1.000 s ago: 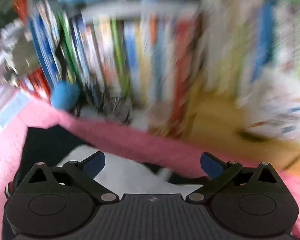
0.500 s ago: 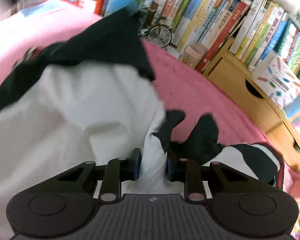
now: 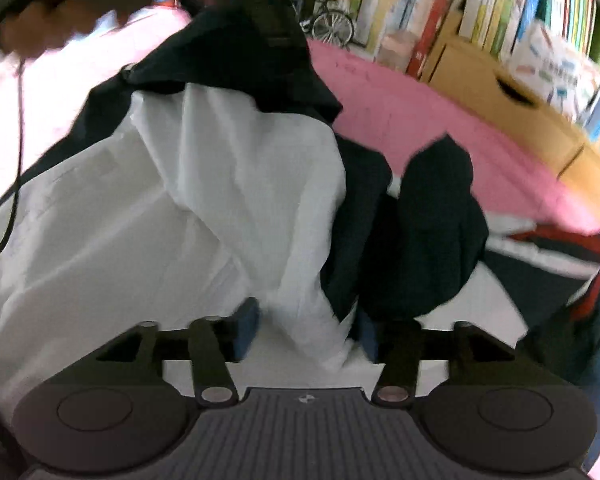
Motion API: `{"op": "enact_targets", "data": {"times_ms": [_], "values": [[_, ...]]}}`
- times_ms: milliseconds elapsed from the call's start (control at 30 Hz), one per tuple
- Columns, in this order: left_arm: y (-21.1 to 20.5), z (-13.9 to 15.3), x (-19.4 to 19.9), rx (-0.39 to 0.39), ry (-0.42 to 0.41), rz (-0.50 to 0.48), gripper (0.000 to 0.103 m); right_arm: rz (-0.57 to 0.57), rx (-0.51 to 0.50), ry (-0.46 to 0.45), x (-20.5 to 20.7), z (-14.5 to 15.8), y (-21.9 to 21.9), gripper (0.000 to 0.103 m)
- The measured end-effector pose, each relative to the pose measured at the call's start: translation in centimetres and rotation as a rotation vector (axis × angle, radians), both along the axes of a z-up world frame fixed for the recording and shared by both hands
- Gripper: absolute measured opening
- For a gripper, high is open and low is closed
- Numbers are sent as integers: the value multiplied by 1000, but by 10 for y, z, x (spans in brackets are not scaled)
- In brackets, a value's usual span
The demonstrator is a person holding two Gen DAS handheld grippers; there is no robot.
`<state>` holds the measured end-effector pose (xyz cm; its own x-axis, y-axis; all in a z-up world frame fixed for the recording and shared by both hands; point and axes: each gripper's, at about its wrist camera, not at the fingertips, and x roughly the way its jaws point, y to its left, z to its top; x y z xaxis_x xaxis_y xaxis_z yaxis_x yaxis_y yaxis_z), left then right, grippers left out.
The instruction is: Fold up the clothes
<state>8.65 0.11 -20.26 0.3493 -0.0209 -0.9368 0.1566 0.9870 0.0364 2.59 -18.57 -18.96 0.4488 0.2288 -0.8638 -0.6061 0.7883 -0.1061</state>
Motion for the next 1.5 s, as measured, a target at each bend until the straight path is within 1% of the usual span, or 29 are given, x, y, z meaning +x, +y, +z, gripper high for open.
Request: {"op": "enact_targets", "data": {"times_ms": [67, 167, 233, 300, 333, 367, 400, 467, 533, 567, 600, 633, 667, 700, 733, 800, 900, 1000, 1067, 1100, 1133, 1200, 1233, 1300, 1333, 1367, 1400, 1433, 1500], "values": [[18, -11, -20, -13, 56, 38, 93, 0, 16, 45, -5, 1, -10, 64], [33, -25, -47, -2, 110, 76, 93, -41, 79, 151, -4, 14, -26, 64], [38, -30, -60, -6, 133, 100, 94, -92, 234, 199, 6, 39, -40, 64], [40, -33, -71, -32, 155, 125, 94, -157, 422, 210, 28, 66, -51, 76], [40, -35, -76, -36, 162, 132, 94, -176, 492, 228, 43, 71, -51, 91], [40, -37, -81, -41, 168, 139, 94, -187, 553, 250, 59, 74, -49, 93], [39, -40, -86, -39, 176, 140, 94, -195, 605, 271, 75, 72, -42, 92], [33, -42, -98, -10, 177, 118, 95, -220, 645, 323, 109, 55, -15, 93], [30, -41, -107, 2, 177, 98, 96, -255, 669, 430, 135, 29, 10, 93], [31, -41, -111, -2, 181, 99, 96, -286, 698, 523, 145, 14, 23, 92], [33, -39, -115, -10, 185, 109, 96, -323, 735, 632, 154, -3, 37, 87], [39, -37, -118, -22, 188, 130, 96, -351, 766, 693, 162, -14, 47, 63], [45, -34, -121, -37, 190, 157, 96, -357, 759, 675, 162, -12, 57, 37], [54, -29, -124, -56, 184, 192, 95, -356, 735, 631, 160, -5, 66, 31], [67, -20, -128, -88, 164, 243, 95, -316, 714, 547, 152, 8, 74, 25], [101, 2, -135, -168, 102, 372, 95, -169, 655, 329, 126, 44, 92, 24], [160, 34, -148, -326, -19, 603, 95, 179, 548, 102, 62, 82, 123, 24], [204, 60, -154, -451, -137, 759, 99, 448, 437, 53, 2, 80, 147, 24], [212, 69, -148, -490, -172, 784, 102, 577, 353, 56, -34, 64, 158, 24], [213, 71, -140, -489, -180, 780, 103, 628, 317, 62, -50, 55, 162, 24], [209, 73, -127, -453, -176, 749, 103, 676, 284, 68, -65, 47, 166, 24], [194, 69, -103, -338, -138, 654, 103, 742, 228, 80, -90, 32, 173, 24], [184, 63, -91, -277, -108, 604, 103, 761, 205, 85, -100, 26, 175, 27], [165, 43, -84, -183, -33, 538, 103, 790, 165, 95, -118, 17, 177, 29], [157, 32, -85, -142, 3, 510, 103, 795, 152, 103, -125, 14, 177, 34], [151, 23, -85, -111, 31, 494, 100, 789, 151, 112, -129, 14, 174, 42], [148, 14, -86, -93, 49, 491, 93, 778, 153, 121, -132, 15, 169, 45], [148, 8, -90, -92, 61, 497, 91, 767, 155, 130, -136, 16, 164, 50], [157, 4, -105, -126, 74, 528, 91, 731, 164, 137, -136, 21, 152, 55]]}}
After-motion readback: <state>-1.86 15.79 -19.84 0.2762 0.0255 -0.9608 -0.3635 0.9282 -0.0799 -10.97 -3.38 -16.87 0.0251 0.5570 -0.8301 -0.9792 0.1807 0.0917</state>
